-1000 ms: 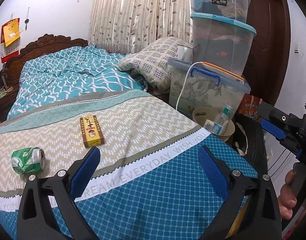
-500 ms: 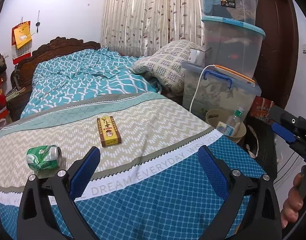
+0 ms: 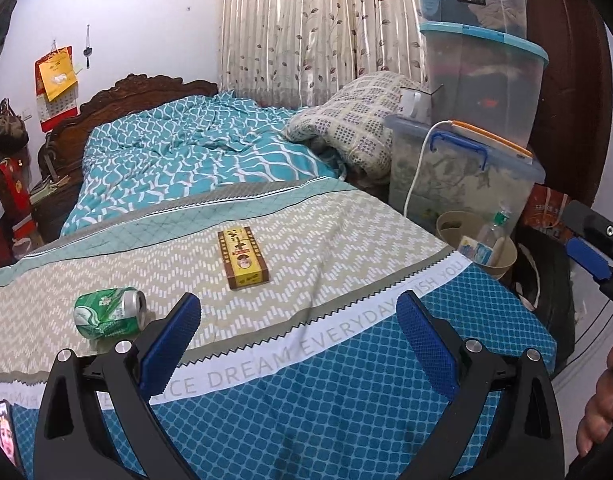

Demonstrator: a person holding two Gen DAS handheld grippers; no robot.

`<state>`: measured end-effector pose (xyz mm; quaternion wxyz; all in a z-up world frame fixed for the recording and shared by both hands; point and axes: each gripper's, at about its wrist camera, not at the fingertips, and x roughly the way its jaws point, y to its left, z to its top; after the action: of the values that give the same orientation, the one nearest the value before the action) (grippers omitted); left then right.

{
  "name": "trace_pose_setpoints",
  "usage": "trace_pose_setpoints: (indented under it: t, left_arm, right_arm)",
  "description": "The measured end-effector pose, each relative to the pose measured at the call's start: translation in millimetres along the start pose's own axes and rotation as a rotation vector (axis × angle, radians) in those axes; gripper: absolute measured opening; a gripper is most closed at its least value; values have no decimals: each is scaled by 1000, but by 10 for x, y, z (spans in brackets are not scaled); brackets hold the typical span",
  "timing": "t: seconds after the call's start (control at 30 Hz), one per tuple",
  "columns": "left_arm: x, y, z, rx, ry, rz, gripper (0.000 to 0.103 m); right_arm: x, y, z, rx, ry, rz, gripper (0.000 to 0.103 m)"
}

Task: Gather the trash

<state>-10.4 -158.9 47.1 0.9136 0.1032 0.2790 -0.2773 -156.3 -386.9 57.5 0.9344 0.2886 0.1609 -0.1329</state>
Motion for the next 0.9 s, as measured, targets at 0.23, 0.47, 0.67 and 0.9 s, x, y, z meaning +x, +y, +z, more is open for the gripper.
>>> trace_pose_setpoints:
  t: [0.23,0.47,0.67,0.9]
  left_arm:
    - [-1,94,-6,-29,-4,14,94]
    - [-13,171,-42,-40,-5,33,94]
    - [36,247,-59,-62,9,15,94]
    - [164,342,-76,-57,24,18,94]
  right_arm:
    - [28,64,-33,-3,0,0,84]
    - [51,129,-41,-3,-3,-5,84]
    - [125,176,-68,-19,20,-23,84]
    - [301,236,-90,-19,35,-39,84]
